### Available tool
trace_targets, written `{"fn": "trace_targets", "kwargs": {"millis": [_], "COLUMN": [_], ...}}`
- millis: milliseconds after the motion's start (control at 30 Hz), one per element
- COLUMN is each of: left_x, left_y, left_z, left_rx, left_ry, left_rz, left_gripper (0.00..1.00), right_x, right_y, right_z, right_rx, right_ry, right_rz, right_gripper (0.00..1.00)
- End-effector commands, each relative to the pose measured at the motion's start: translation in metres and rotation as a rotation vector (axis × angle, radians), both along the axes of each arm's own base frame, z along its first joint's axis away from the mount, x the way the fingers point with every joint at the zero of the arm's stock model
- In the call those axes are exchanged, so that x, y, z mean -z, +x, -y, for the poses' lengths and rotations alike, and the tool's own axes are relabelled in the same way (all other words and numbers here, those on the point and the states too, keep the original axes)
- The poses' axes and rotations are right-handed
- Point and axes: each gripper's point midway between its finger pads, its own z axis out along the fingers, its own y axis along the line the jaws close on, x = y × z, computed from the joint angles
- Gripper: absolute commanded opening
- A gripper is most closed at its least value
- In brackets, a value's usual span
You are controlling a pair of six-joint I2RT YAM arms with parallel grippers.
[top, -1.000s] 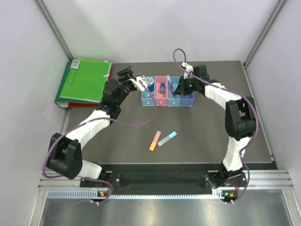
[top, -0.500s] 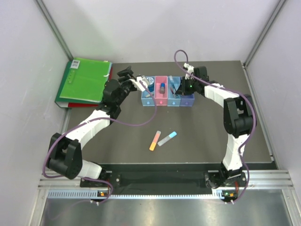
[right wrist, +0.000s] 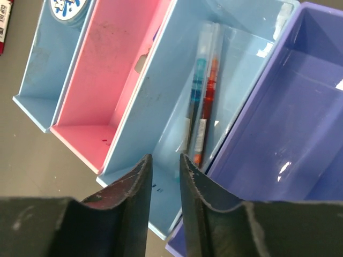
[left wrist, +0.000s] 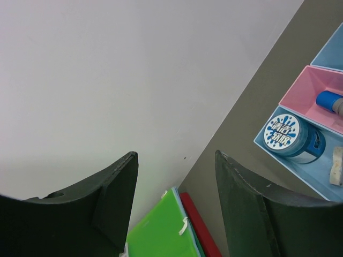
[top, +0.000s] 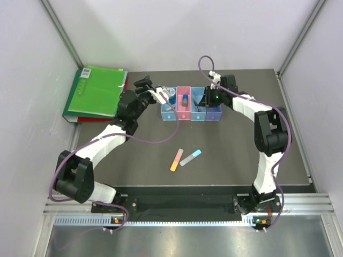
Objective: Sort the stationery into containers
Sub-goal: Place the pen in the storage box.
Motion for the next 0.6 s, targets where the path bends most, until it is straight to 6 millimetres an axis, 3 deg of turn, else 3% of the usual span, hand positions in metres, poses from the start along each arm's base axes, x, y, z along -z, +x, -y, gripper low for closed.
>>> {"fn": "trace_targets", "kwargs": {"millis": [0,200,300,433,567], "left_x": [-0.025,-0.02,0.003,0.043,0.056], "left_y": [0.003,0.002,-0.005,-0.025,-0.034], "left_z": [0.001,0.005,0.013,0.018,0.015], "left_rx": [0.005,0.025,0.087,0.171,0.176], "left_ry": [-0.026,-0.024,0.04,0.134,0.138], "left_rz": [0.062,0.041,-0.044,-0.132,-0.171], "left_gripper": [0.64,0.64,0.64,0.65,0.66], "right_x": [-0.009,-0.026,-0.05,-0.097,-0.111], "right_y": [0.013,0.014,0.013,-0.003,-0.033], "right_z": [0.003,0.001,-0.003,-0.011,-0.016], "right_rx": [0.009,-0.03,-0.101,-0.267,-0.496], "right_ry": [-0.012,-0.029,-0.062,-0.161,-0.299], "right_rz": [0.048,0.106,0.2,0.411,0.571], "right_gripper": [0.29,0.33,0.4,0.61,0.88]}}
